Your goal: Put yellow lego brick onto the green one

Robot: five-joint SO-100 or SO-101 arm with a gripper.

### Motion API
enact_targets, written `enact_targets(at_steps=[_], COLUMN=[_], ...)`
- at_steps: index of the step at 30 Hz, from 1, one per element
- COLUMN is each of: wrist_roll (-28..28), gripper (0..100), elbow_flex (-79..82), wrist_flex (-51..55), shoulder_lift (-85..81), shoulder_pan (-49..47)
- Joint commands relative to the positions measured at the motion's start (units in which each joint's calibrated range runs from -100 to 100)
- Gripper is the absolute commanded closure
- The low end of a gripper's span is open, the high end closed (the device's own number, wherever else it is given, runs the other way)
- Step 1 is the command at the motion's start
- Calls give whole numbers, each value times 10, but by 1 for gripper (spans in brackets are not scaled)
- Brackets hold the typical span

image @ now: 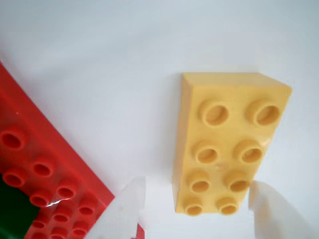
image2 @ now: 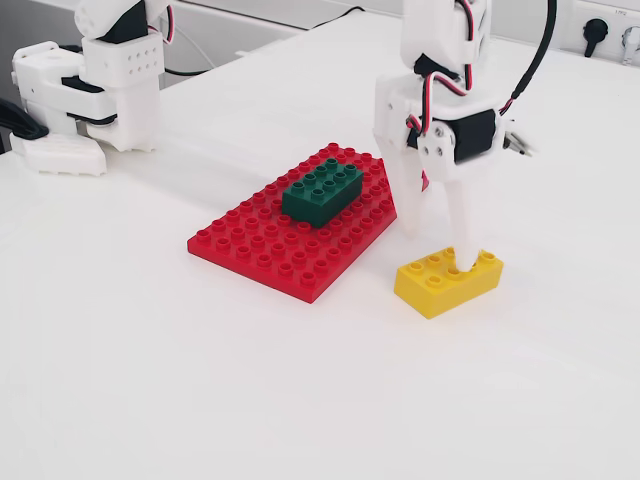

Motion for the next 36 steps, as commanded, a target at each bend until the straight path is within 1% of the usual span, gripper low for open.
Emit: enact_targets(at_steps=[1, 7, 21, 36], wrist_roll=[3, 14, 15, 9], gripper=[78, 78, 79, 79], elbow_flex=[-15, -15, -7, 2], wrist_flex=[-3, -2, 5, -4], shoulder_lift=[2, 7, 10, 18], shoulder_pan=[3, 14, 28, 0])
